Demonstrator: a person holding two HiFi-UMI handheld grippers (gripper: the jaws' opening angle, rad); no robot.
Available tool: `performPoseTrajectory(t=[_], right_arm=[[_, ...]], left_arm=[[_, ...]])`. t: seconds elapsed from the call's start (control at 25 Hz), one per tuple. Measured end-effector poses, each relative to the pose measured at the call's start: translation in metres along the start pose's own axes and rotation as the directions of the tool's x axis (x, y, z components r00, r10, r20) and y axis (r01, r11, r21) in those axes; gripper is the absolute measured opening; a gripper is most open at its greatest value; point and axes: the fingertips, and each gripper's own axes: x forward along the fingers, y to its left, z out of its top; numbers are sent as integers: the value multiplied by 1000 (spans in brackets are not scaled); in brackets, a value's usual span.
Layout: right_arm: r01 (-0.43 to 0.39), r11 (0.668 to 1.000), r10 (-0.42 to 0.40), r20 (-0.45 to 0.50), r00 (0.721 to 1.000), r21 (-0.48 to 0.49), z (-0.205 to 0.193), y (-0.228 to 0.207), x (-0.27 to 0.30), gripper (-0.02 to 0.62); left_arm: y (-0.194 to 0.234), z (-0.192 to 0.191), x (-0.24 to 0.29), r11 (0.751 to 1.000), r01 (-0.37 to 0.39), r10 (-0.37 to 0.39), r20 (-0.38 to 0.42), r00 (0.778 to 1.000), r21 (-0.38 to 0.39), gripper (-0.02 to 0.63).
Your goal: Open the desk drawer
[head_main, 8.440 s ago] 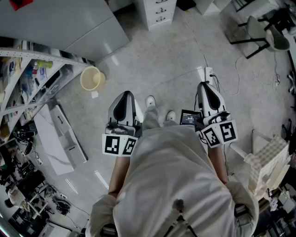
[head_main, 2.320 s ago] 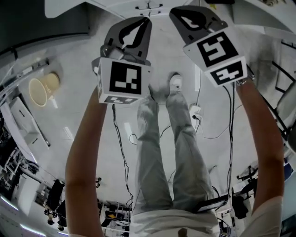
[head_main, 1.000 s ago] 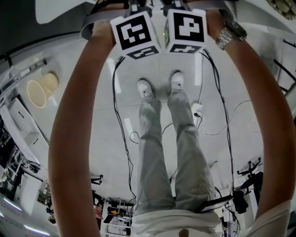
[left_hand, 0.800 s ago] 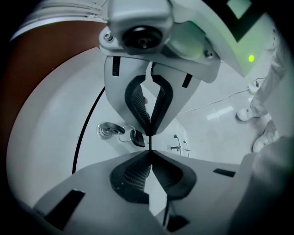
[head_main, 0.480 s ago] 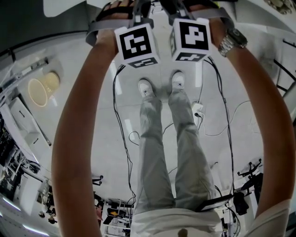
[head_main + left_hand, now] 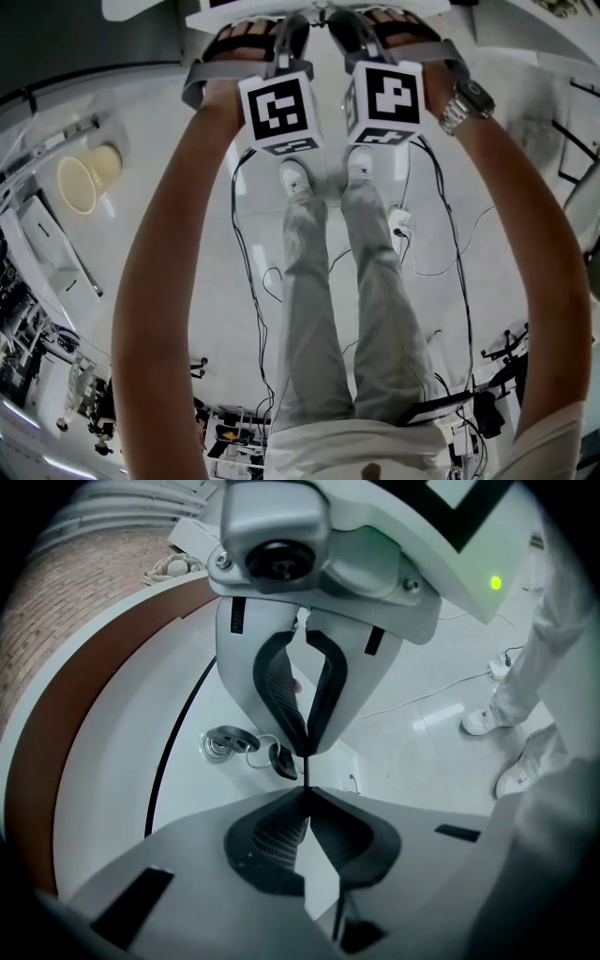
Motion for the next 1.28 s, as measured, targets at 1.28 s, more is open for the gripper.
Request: performPoseTrajectory(t=[1.28], right_arm=[[-150,450,-184,255,949,881,2,13,-110,26]], left_arm=[[4,4,-134,320,43,411,180,893,-947,8]])
